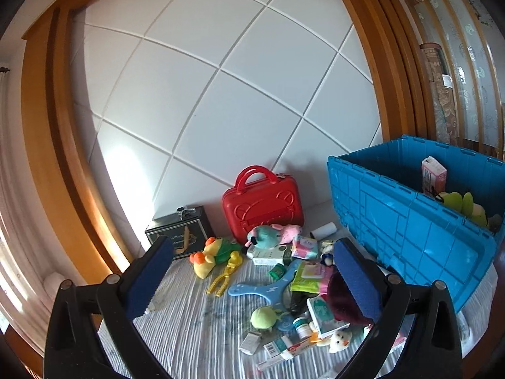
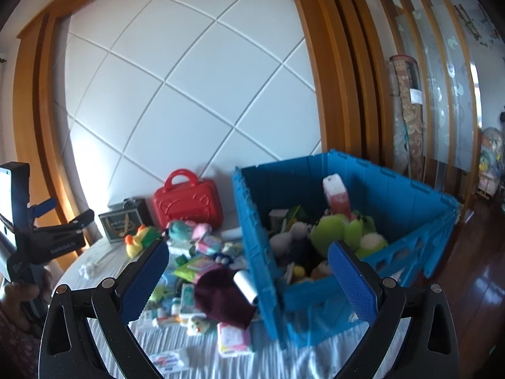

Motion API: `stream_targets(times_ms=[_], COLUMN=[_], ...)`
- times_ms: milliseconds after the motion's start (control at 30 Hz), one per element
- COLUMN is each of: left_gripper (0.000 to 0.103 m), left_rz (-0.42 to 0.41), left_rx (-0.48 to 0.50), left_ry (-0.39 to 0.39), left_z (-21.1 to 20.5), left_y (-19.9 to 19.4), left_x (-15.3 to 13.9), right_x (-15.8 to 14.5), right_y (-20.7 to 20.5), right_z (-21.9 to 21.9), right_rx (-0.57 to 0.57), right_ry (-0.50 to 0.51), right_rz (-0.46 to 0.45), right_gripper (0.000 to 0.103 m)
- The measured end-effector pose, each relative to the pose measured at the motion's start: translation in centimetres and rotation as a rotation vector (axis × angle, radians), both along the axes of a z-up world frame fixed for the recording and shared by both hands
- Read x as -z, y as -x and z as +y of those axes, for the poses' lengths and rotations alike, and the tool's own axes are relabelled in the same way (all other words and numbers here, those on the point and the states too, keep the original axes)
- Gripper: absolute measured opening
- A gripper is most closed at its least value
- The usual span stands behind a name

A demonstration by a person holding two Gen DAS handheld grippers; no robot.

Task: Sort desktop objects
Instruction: 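Move both tools back to the table beside the crate, then grasp the pink Kotex pad pack with the right tool while the left grasps the alcohol wipes pack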

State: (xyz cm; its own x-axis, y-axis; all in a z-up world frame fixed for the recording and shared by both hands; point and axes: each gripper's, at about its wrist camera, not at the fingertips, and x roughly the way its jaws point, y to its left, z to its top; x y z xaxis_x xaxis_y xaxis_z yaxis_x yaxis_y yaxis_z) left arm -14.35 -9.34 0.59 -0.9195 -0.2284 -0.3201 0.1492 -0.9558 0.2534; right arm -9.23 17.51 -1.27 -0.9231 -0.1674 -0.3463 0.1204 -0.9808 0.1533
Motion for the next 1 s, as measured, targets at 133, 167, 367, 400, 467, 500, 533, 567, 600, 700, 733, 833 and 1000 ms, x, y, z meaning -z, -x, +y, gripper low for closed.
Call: stream_targets(times_ms=[133, 167, 367, 400, 467, 500, 533, 567, 600, 700, 733, 833, 1000], left_gripper=[0.103, 0.103, 0.103, 0.103, 0.103, 0.103, 0.103, 0.103, 0.103, 0.103, 0.103, 0.103, 0.103], left_rz=[-0.014, -0.028, -0.089, -0.096, -0.156, -0.199, -0.230, -0.270, -0.323, -0.456, -0.502, -0.578, -0.623], left_rx=[-0.044, -0.053, -0.049, -0.046, -0.024, 0.014, 0.058, 0.101, 0.151, 0.300, 0.357, 0.473, 0.603], left_ry=[-0.003, -0.005, 0.016, 0.010, -0.013, -0.027, -0.029, -0.014, 0.017, 0.087, 0.082, 0.110, 0.132], left_z=[-2.0, -2.2, -1.9, -1.9, -1.9, -1.9, -1.7, -1.4, -1.0, 0.0, 0.1, 0.5, 0.7], left_y=[-2.0, -2.2, -3.6, -3.9, -3.9, -3.8, -3.7, -3.7, -3.5, -3.1, -2.8, -2.3, -0.6], left_x=[1.4, 2.0, 6.9, 8.2, 10.9, 12.6, 14.2, 16.1, 18.3, 24.3, 25.9, 29.7, 32.9], right_x=[0.8, 1.2, 5.9, 7.2, 9.4, 10.3, 11.4, 12.4, 13.4, 16.6, 17.8, 21.7, 26.2], right_y=[-0.7, -0.8, 0.0, 0.2, 0.2, 0.3, 0.4, 0.7, 1.2, 2.7, 3.4, 5.7, 8.6], right_z=[-1.2, -1.6, -4.8, -5.3, -6.0, -6.2, -6.4, -6.6, -6.8, -7.2, -7.3, -8.2, -10.5], right_rx=[-0.071, -0.100, -0.268, -0.292, -0.318, -0.325, -0.333, -0.344, -0.353, -0.344, -0.335, -0.324, -0.281], right_ry=[-0.018, -0.026, -0.065, -0.081, -0.103, -0.107, -0.110, -0.115, -0.125, -0.150, -0.152, -0.128, -0.183], right_rz=[0.004, 0.005, -0.095, -0.120, -0.152, -0.170, -0.191, -0.213, -0.242, -0.293, -0.322, -0.429, -0.502], right_gripper=[0.102, 0.102, 0.102, 0.102, 0.102, 0.102, 0.102, 0.102, 0.102, 0.102, 0.102, 0.101, 0.100])
